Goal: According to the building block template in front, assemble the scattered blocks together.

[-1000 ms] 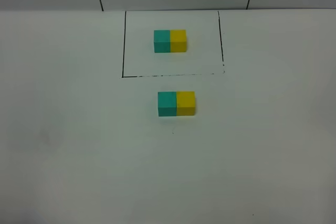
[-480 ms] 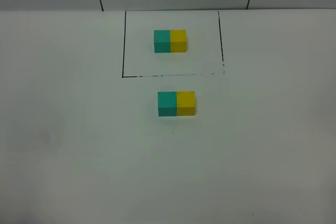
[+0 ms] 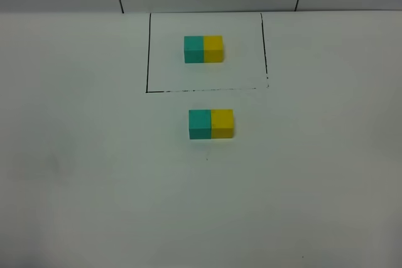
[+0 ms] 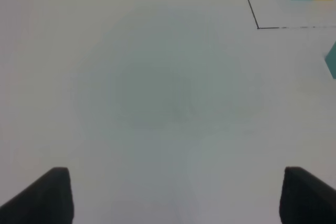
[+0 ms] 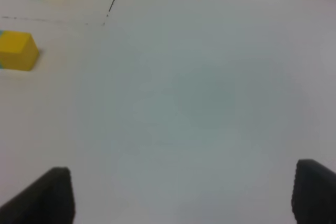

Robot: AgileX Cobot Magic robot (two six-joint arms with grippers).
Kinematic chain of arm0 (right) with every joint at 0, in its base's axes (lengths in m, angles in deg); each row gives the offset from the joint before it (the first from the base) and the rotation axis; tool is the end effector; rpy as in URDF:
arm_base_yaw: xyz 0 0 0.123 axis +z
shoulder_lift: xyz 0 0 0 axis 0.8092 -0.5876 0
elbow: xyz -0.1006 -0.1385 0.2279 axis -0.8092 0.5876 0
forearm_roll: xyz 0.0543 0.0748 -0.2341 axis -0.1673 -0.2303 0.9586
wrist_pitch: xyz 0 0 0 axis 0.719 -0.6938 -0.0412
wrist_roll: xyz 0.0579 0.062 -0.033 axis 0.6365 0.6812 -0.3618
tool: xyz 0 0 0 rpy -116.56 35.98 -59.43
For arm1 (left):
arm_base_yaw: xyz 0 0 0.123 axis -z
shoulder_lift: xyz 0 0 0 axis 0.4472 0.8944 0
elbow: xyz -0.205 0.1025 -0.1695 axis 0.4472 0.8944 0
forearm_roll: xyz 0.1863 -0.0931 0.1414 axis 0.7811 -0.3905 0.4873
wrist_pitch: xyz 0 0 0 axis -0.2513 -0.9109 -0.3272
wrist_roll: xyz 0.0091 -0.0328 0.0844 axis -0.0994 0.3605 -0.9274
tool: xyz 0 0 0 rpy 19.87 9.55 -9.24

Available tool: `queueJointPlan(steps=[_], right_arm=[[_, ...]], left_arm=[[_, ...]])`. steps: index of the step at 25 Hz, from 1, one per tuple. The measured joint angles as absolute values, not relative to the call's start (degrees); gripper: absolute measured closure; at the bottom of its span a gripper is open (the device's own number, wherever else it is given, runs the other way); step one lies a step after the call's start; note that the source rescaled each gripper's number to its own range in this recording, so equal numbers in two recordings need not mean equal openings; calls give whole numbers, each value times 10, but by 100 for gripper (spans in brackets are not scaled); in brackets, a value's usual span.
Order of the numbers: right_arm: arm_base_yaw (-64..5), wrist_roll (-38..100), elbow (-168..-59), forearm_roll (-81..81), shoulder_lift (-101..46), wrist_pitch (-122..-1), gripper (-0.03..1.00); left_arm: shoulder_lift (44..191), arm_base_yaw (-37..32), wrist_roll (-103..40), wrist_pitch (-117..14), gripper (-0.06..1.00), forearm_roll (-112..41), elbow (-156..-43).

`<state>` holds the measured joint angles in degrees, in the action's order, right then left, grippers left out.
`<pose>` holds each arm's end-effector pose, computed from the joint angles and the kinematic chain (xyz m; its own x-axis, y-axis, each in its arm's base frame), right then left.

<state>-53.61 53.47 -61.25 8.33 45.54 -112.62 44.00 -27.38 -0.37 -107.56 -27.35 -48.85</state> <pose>-0.0040 0.0000 0.2753 -0.4524 -0.0031 -0.8918 -0.0071 1.0000 0.0001 -0.0051 -0.0073 0.2796 -0.4307 -0.0008 -0.9025 0.0606 0.9977 -0.0298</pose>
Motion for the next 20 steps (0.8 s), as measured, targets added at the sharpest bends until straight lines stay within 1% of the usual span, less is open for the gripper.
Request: queueJointPlan(steps=[20], right_arm=[[-536, 535, -612, 83, 455, -1126, 23]], left_arm=[[440, -274, -4, -1076, 23, -274, -489]])
